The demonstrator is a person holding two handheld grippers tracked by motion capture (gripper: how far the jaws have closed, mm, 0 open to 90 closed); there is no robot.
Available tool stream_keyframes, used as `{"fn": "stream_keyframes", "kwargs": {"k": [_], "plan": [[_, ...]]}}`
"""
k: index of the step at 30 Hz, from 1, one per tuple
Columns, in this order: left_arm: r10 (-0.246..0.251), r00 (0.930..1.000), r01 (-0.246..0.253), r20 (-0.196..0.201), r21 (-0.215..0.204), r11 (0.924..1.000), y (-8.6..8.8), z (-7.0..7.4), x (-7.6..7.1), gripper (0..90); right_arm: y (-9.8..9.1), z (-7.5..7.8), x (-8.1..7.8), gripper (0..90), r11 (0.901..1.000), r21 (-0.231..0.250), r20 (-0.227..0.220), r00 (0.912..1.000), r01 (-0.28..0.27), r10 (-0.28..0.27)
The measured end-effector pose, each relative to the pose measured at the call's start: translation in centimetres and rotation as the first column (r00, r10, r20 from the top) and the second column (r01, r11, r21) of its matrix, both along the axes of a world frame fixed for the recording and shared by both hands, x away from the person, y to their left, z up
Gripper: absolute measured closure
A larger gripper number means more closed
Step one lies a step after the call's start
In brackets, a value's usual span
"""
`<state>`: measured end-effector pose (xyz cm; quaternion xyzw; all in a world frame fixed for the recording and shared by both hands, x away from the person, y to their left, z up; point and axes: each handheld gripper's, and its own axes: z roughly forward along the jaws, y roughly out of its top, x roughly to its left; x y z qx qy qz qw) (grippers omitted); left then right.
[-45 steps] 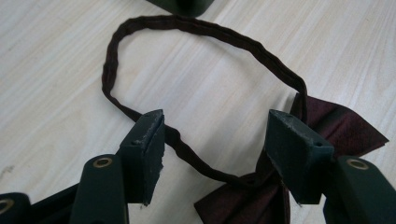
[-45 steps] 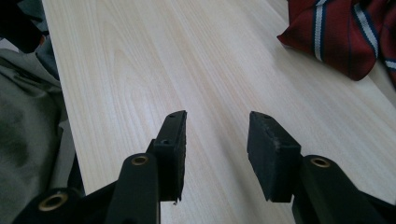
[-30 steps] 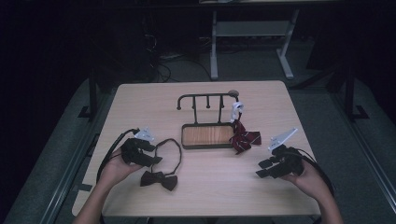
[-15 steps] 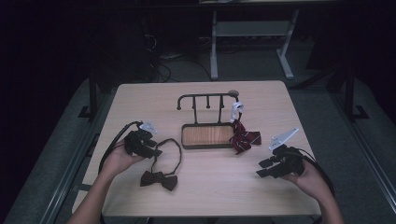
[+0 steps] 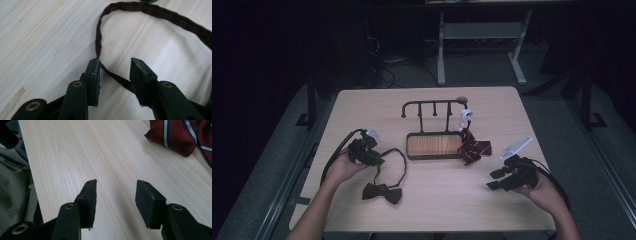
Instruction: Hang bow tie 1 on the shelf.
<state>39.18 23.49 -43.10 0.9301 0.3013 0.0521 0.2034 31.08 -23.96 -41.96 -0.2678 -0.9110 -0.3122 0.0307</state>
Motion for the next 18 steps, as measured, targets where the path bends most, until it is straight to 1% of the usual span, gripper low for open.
{"fn": "stream_keyframes", "kwargs": {"k": [2,3,8,13,18], "plan": [[0.001,1.0000,-0.001,-0.003,0.001,1.0000,-0.1,-0.1,0.1,61.6,0.0,0.0,0.0,51.3,1.0000,0.000,-0.002,1.0000,-0.001,0.001],[0.001,1.0000,-0.001,-0.001,0.014,0.9999,-0.1,-0.1,0.3,62.0,0.0,0.0,0.0,51.4,1.0000,-0.001,-0.002,1.0000,-0.001,0.001],[0.008,1.0000,-0.008,-0.005,0.010,0.9999,-0.3,-0.3,0.6,64.7,0.0,0.0,0.0,51.4,1.0000,0.002,0.000,1.0000,-0.001,0.001],[0.012,0.9999,-0.012,-0.007,0.019,0.9997,-0.5,-0.3,0.9,67.4,0.0,0.1,-0.1,51.5,1.0000,0.005,-0.005,1.0000,0.001,-0.001],[0.019,0.9998,-0.019,0.001,0.050,0.9986,-0.5,-0.3,1.3,69.4,0.0,0.1,-0.1,52.0,1.0000,0.008,-0.005,1.0000,-0.003,0.003]]}}
